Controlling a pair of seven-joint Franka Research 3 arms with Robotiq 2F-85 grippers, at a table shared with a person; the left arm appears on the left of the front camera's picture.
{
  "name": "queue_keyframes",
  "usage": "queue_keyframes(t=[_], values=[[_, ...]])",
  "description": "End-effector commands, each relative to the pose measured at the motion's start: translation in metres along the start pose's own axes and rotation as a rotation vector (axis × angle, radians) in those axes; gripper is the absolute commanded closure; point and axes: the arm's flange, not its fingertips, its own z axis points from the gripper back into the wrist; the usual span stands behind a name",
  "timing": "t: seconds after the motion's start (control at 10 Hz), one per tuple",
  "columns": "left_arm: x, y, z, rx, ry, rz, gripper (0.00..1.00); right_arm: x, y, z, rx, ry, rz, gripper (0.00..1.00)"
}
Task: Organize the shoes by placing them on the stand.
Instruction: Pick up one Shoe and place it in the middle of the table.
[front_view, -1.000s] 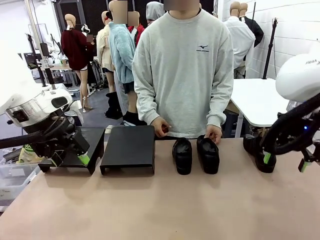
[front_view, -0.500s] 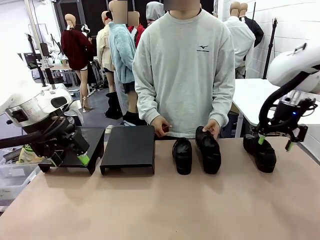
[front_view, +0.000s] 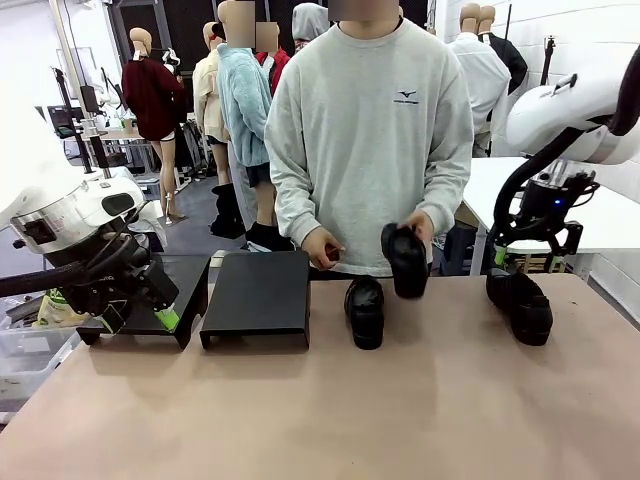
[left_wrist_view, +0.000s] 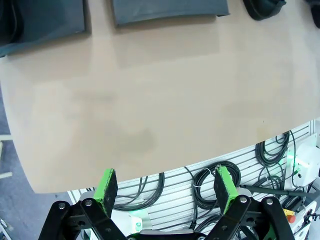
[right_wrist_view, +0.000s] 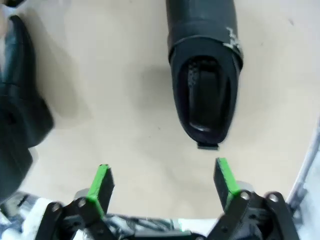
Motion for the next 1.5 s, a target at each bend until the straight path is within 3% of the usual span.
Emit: queue_keyframes(t=[0.0,0.1,0.2,0.8,1.1,1.4], values=[[0.000,0.005,0.001,0.011,0.004,-0.013,0.00,0.030,0.014,-0.015,-0.036,0.054,0.004,0.00],[0.000,0.005,0.001,0.011,0.004,-0.013,0.00,0.032,0.018,-0.017,-0.025,0.057,-0.003,0.00],[0.000,0.005,0.001,0.011,0.004,-0.013,0.00,0.011,0.007,-0.014,-0.003,0.024,0.011,0.00],[0.000,0.005,0.001,0.011,0.004,-0.013,0.00,0.011,0.007,-0.014,-0.003,0.024,0.011,0.00],[0.000,0.005,0.001,0.011,0.004,-0.013,0.00,0.025,0.019,-0.025,-0.060,-0.005,0.004,0.00],[0.000,0.005,0.001,0.011,0.004,-0.013,0.00,0.039,0.026,-0.049,-0.095,0.054,-0.003,0.00]])
